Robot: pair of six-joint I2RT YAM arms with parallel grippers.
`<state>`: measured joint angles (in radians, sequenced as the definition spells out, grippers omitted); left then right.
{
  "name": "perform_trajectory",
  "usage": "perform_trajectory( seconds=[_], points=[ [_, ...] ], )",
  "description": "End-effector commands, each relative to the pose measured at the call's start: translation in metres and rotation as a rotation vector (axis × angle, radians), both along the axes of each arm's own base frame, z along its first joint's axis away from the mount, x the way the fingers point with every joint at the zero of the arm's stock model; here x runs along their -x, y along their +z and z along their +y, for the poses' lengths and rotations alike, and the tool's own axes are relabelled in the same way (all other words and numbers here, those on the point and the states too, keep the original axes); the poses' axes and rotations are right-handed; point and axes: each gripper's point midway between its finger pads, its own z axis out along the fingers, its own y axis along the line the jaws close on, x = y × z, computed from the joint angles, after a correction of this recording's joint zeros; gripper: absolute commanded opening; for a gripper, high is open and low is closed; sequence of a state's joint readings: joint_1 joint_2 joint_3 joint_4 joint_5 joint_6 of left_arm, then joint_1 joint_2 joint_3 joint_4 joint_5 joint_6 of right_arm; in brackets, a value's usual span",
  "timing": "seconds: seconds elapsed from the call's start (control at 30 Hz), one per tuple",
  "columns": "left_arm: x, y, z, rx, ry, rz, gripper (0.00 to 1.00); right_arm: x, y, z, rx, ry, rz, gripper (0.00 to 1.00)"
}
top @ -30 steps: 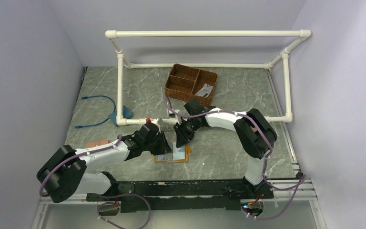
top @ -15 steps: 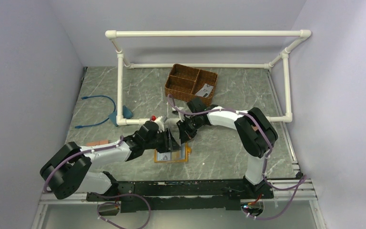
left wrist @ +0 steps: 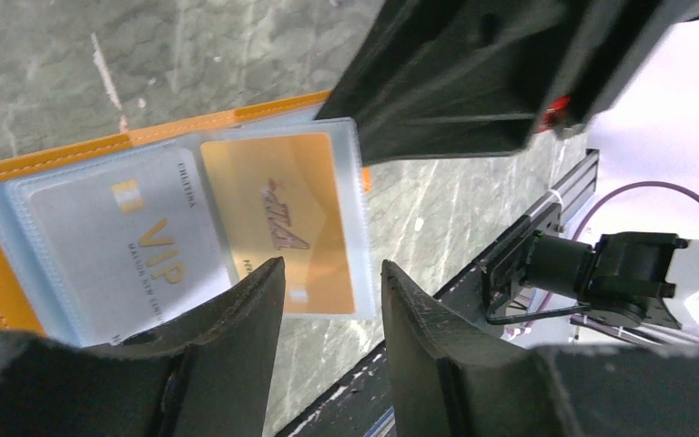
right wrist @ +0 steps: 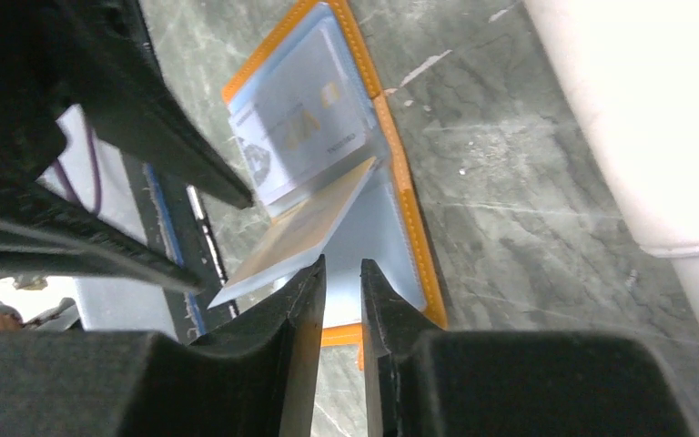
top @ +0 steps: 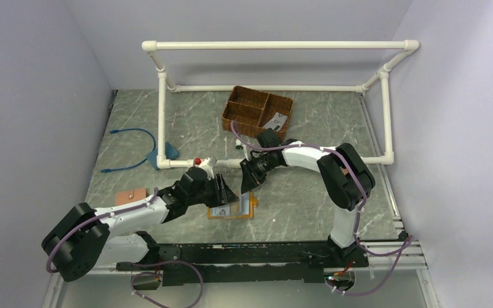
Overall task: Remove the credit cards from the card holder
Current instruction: Remove the credit card from the card holder.
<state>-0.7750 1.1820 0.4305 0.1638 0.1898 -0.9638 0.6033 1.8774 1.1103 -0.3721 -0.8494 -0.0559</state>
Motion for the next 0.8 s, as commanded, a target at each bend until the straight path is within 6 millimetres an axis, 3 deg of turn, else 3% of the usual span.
perform_trajectory(
  seconds=[0.0,0.3,0.57,0.67,0.77],
  points=[
    [-0.006,-0.007,0.002,0.016,0.033,0.01,0.48,0.006,0.02,0.009,-0.105,0.034,0.041,0.25],
    [-0.007,-0.013,0.005,0.057,0.045,0.026,0.48,0.017,0.03,0.013,-0.177,0.069,0.116,0.43],
    [-0.007,-0.013,0.0,0.077,0.022,0.03,0.47,0.016,0.022,0.012,-0.151,0.048,0.125,0.49],
    [-0.006,-0.014,0.002,0.077,0.034,0.032,0.47,0.013,0.014,0.01,-0.111,0.018,0.127,0.47],
    [-0.007,-0.012,0.008,0.072,0.064,0.024,0.47,0.006,0.001,0.006,-0.042,-0.024,0.118,0.28]
  ],
)
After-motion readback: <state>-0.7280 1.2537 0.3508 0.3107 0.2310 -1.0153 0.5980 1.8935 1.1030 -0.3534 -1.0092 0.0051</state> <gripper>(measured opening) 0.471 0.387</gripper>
